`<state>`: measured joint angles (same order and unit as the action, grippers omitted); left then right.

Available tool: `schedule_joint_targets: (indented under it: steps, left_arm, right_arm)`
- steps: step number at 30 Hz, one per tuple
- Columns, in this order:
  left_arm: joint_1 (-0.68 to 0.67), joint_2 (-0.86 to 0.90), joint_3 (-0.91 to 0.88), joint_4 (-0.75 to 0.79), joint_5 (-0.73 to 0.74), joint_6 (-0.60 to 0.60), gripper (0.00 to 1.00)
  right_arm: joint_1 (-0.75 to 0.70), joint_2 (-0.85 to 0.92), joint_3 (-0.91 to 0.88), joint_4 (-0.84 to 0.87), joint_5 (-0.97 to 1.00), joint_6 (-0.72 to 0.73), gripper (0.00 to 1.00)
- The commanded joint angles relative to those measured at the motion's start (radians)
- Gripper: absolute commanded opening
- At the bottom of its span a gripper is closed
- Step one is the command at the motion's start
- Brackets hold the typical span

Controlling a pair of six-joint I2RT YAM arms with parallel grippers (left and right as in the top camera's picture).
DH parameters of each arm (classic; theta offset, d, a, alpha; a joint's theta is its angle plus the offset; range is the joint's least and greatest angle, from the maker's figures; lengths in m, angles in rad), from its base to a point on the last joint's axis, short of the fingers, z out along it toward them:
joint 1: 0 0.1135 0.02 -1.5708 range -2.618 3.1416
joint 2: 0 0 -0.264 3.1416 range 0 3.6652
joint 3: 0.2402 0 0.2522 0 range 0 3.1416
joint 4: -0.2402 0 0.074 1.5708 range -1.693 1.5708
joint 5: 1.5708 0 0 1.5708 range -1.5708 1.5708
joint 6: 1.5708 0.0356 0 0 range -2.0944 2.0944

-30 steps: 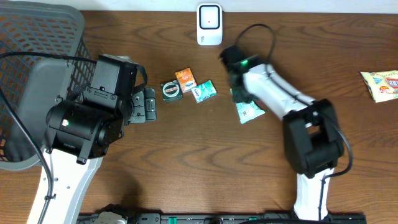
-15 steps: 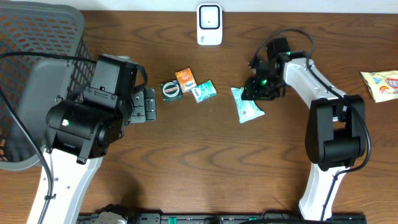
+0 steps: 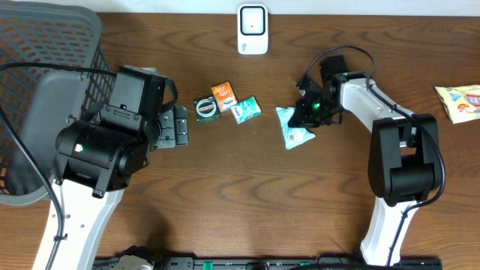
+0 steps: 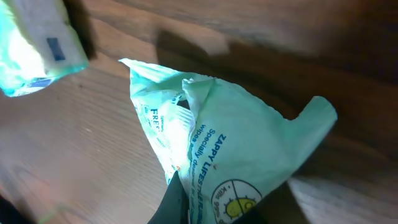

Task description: Scan the item barcode

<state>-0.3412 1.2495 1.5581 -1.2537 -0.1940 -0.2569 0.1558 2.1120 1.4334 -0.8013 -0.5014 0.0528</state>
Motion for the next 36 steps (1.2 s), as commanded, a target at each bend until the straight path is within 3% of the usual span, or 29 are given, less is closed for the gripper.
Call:
schedule_joint_targets:
  steps: [1, 10, 15, 20, 27, 30, 36]
  left_arm:
    - [0.005, 0.005, 0.008, -0.003, -0.017, 0.009, 0.98]
    - [0.005, 0.005, 0.008, -0.003, -0.017, 0.009, 0.98]
    - [0.005, 0.005, 0.008, -0.003, -0.017, 0.009, 0.98]
    - [0.005, 0.005, 0.008, -0.003, -0.017, 0.009, 0.98]
    - [0.005, 0.005, 0.008, -0.003, -0.017, 0.009, 0.98]
    - [0.005, 0.005, 0.008, -0.003, -0.017, 0.01, 0.98]
    - [0.005, 0.005, 0.008, -0.003, -0.017, 0.009, 0.98]
  right_arm:
    - [0.006, -0.042, 0.072, -0.047, 0.179, 0.06, 0.01]
    - [0.149, -0.092, 0.201, -0.202, 1.025, 0.315, 0.01]
    - [0.24, -0.056, 0.168, -0.153, 1.278, 0.351, 0.01]
    - [0.279, 0.01, 0.12, -0.091, 1.371, 0.351, 0.01]
    - [0.297, 0.112, 0.108, -0.079, 1.349, 0.351, 0.01]
    - [0.322, 0.113, 0.109, -0.089, 1.306, 0.351, 0.06]
    - [0.415, 0.109, 0.151, -0.119, 1.25, 0.351, 0.43]
